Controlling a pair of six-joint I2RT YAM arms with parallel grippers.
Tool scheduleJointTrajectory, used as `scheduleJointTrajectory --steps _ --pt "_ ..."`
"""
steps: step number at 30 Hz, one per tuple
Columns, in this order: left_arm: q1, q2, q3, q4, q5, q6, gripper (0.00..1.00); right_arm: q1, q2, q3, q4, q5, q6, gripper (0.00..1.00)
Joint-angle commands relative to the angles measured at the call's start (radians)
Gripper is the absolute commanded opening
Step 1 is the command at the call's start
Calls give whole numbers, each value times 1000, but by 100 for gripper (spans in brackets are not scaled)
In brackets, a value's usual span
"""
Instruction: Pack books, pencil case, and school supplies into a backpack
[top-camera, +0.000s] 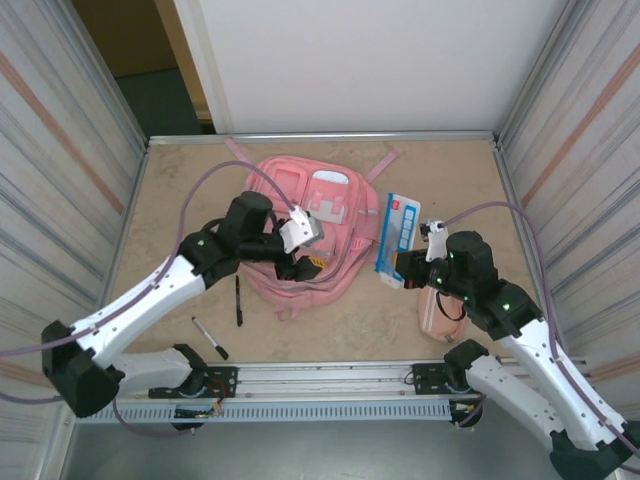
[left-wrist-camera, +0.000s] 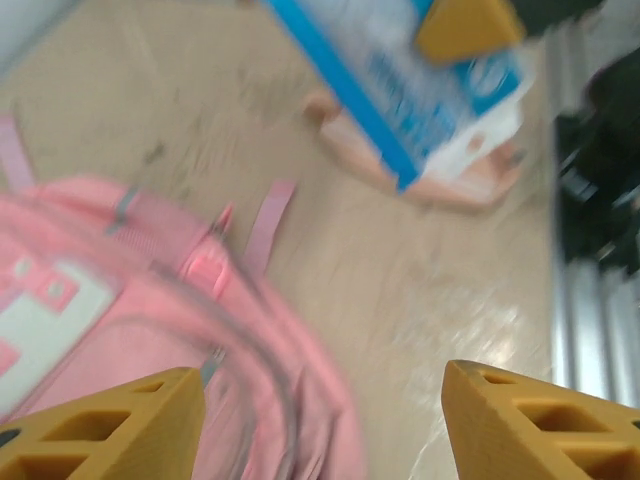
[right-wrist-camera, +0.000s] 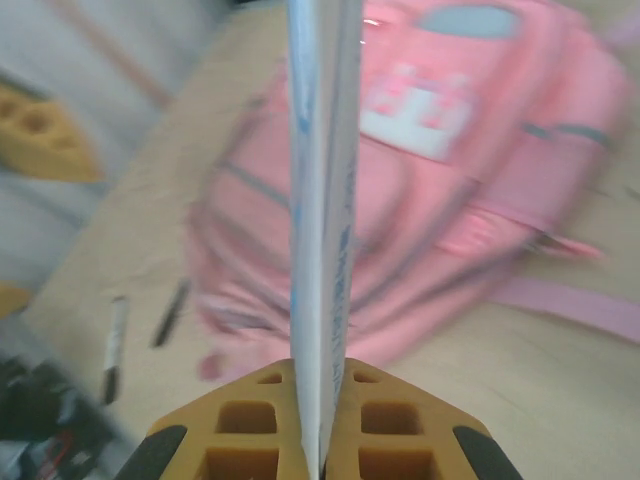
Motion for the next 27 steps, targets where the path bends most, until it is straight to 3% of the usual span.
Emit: scheduleJointTrajectory --steps 1,7,14,21,27 --pt "-5 92 51 -239 -176 186 64 -67 -1 -42 -114 51 67 0" --pt "-26 275 86 -307 -378 267 61 -144 -62 -100 -116 -15 66 0" --pt "10 373 66 -123 -495 199 57 -165 -95 -150 -87 -83 83 0" --pt "4 379 31 -49 -448 212 57 -165 -89 -157 -85 -118 89 0" --pt "-15 455 53 -62 -491 297 58 -166 -51 -163 -79 -135 90 0"
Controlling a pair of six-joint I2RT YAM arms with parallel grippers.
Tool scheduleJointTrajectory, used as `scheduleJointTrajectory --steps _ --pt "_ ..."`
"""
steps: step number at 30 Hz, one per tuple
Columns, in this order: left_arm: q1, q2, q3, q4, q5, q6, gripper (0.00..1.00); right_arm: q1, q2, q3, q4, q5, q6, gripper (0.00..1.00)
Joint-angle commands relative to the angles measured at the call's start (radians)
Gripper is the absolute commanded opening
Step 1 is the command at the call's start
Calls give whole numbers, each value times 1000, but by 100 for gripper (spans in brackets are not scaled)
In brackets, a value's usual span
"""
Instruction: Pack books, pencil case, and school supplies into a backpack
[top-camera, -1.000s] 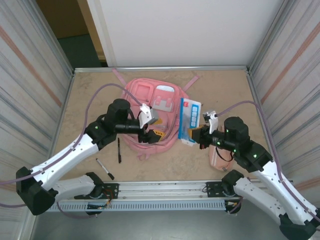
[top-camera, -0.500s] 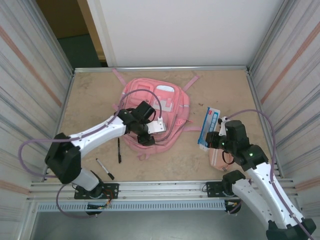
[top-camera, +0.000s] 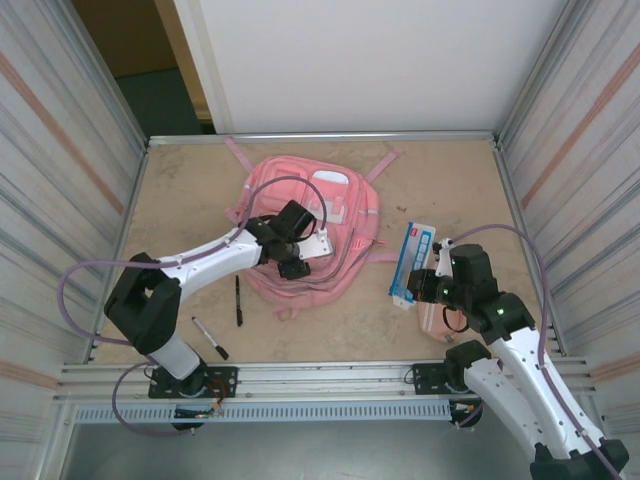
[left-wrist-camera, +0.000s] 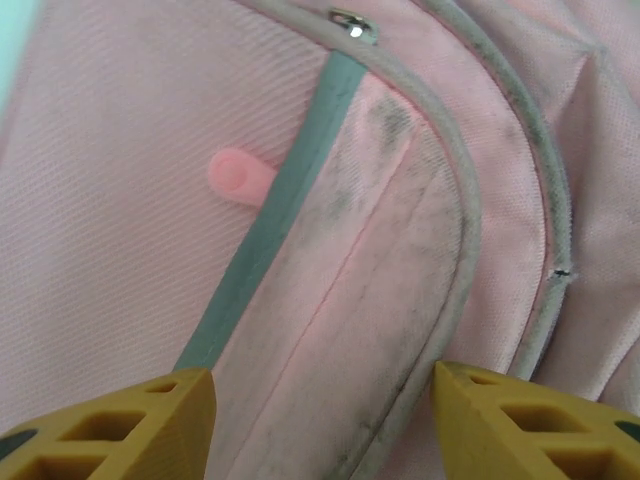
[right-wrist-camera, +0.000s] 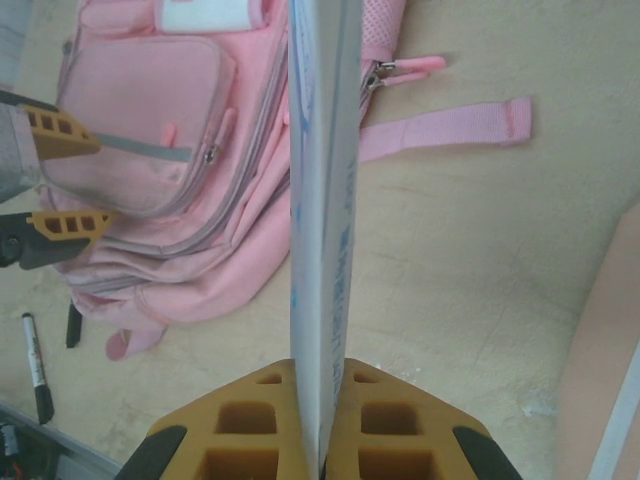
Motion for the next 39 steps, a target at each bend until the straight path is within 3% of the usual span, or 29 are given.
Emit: scheduleJointTrajectory --steps 1,8,9,12,13,19,24,29,33,35,39 --pt "-8 55 20 16 -27 61 58 -4 18 -14 30 -21 13 0" --pt "-19 92 35 5 22 158 59 -8 26 -2 15 -35 4 0" --pt "-11 96 40 9 24 157 55 -9 28 3 10 -38 3 0" --pt "7 121 99 -9 17 122 6 -10 23 0 9 -39 9 0" --pt "0 122 113 -9 7 118 0 -10 18 -9 20 -36 14 0" --pt "-77 82 233 -52 -22 60 0 -12 49 -3 26 -112 13 0" --pt "-65 70 421 -137 93 -122 0 -13 120 -19 109 -257 57 0" --pt "-63 91 618 -181 121 -354 0 -11 209 -49 302 -409 208 0" --pt "-42 118 732 -198 155 -553 0 5 298 -26 375 -403 347 0" --pt "-24 130 764 -192 251 -618 0 24 359 -10 445 -416 399 0" --pt "-18 155 800 -173 280 -713 0 74 479 48 519 -358 503 0"
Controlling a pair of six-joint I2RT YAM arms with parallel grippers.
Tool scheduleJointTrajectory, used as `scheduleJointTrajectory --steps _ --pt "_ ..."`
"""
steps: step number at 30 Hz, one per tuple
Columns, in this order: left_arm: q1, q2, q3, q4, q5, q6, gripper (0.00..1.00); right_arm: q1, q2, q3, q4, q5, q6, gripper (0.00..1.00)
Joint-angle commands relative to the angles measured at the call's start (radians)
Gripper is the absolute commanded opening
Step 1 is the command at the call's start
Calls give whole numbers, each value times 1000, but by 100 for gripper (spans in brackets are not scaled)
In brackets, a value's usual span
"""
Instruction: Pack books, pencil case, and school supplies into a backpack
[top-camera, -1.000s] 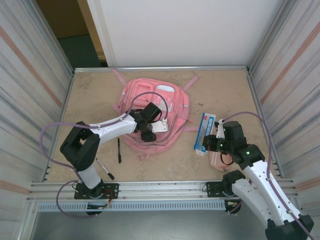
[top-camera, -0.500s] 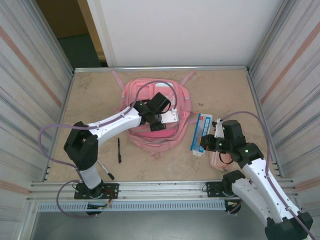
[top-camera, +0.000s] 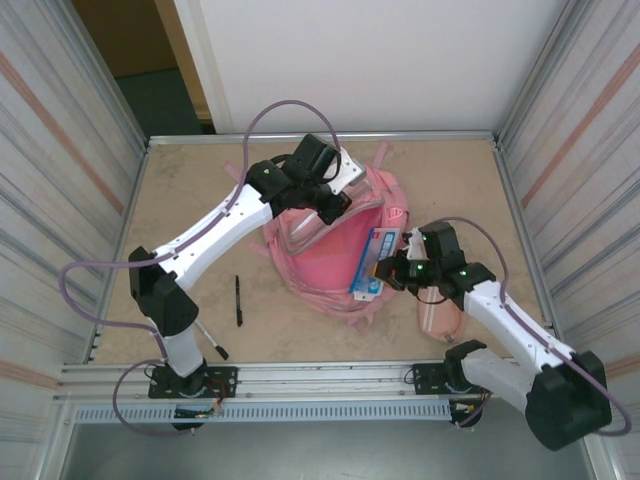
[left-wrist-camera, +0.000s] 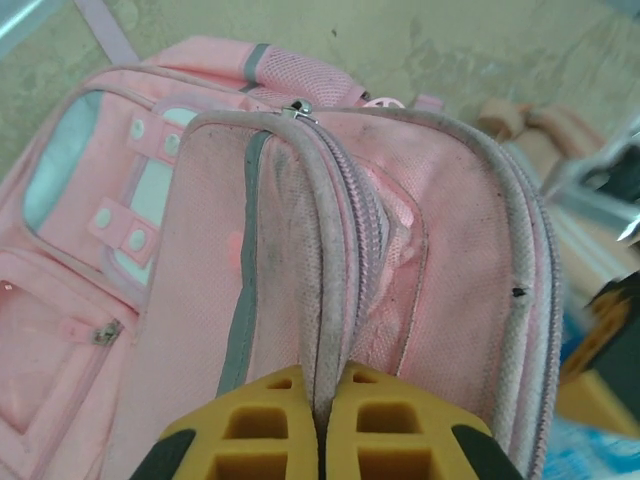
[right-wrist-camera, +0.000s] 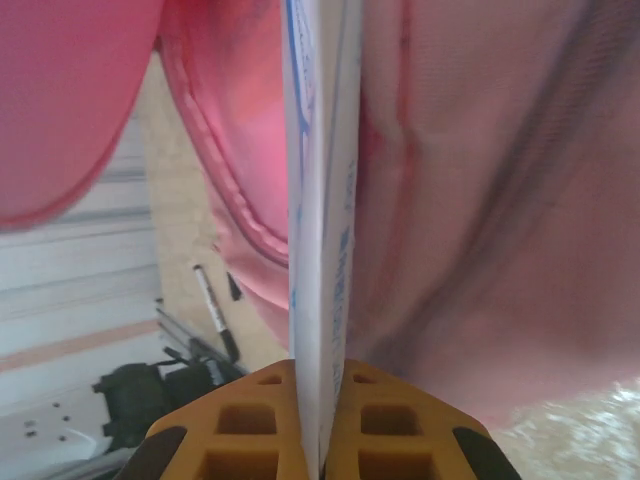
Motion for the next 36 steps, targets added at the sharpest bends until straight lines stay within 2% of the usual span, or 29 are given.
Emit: scheduleJointTrajectory --steps 1,6,12,16,19,20,22,24,27,30,32,36 --pt "8 5 81 88 88 -153 0 34 77 80 130 25 144 0" --pt "-2 5 81 117 114 -248 0 30 240 193 165 118 211 0" --pt "-2 -11 73 183 199 -392 0 41 497 293 404 141 398 0" --pt "-3 -29 49 253 215 -420 0 83 688 369 570 205 513 0" --pt "-5 -35 51 274 213 -409 0 110 799 452 614 245 544 2" --pt "-5 -36 54 277 212 -401 0 117 822 467 622 261 556 4" --pt "-5 -38 61 285 213 -388 0 127 873 488 653 293 581 14" --pt "-5 -44 53 309 211 -366 0 129 927 514 659 279 610 21" --pt "-4 -49 29 351 198 -311 0 138 970 525 693 256 620 24" --pt "6 -48 11 370 185 -242 0 141 978 525 671 234 581 34" --pt "21 -48 1 381 185 -229 0 134 961 513 648 213 552 39" --pt "60 -36 8 384 217 -224 0 118 884 476 547 222 450 43"
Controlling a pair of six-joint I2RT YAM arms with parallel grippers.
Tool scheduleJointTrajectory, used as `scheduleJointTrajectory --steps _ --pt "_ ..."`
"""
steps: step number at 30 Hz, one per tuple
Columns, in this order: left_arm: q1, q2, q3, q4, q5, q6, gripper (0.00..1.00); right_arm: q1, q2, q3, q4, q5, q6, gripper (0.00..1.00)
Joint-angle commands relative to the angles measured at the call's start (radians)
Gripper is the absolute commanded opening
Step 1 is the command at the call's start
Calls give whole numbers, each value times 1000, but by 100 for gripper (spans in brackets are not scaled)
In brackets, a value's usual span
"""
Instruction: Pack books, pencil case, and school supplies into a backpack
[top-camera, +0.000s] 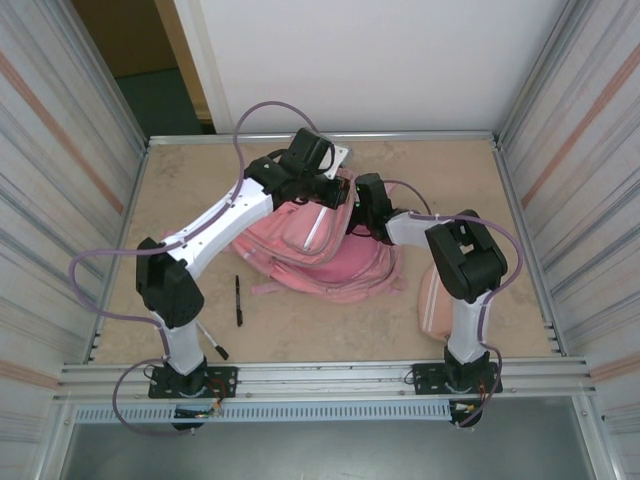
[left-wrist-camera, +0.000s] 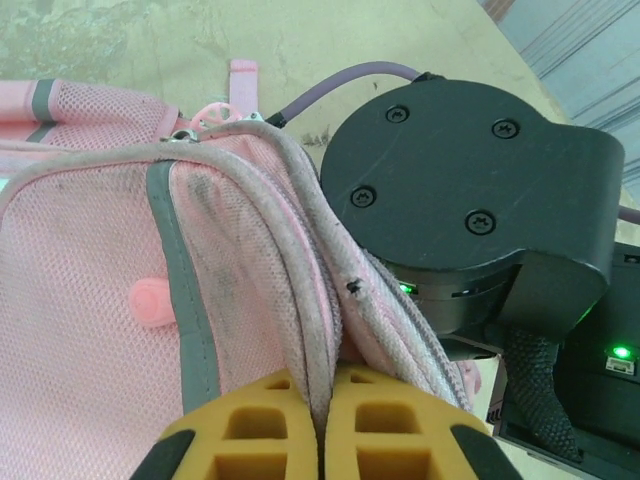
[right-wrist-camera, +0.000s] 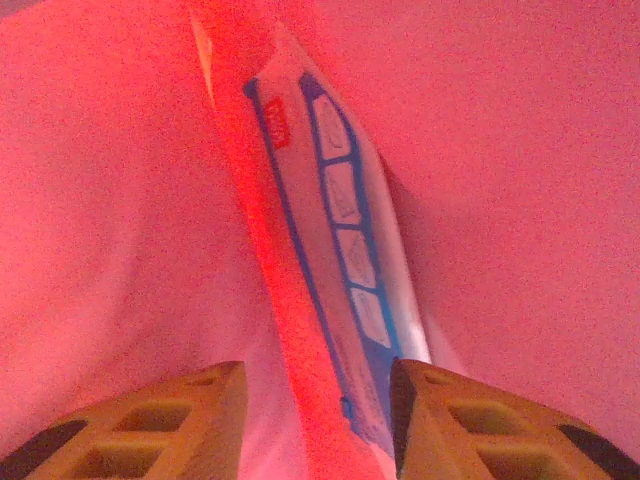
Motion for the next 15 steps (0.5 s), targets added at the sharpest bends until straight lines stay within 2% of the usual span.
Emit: scheduleJointTrajectory --steps 1,4,8,15 --pt "-2 -73 46 240 155 59 0 5 -54 -31 -164 1 -79 45" --pt "9 -65 46 234 159 90 0 -16 -123 -48 -240 -30 -141 49" --pt "10 -55 27 206 133 127 0 -49 -236 -58 -429 -19 -297 54" --pt "15 -27 -55 235 61 164 0 -116 -383 -103 -662 -128 -571 57"
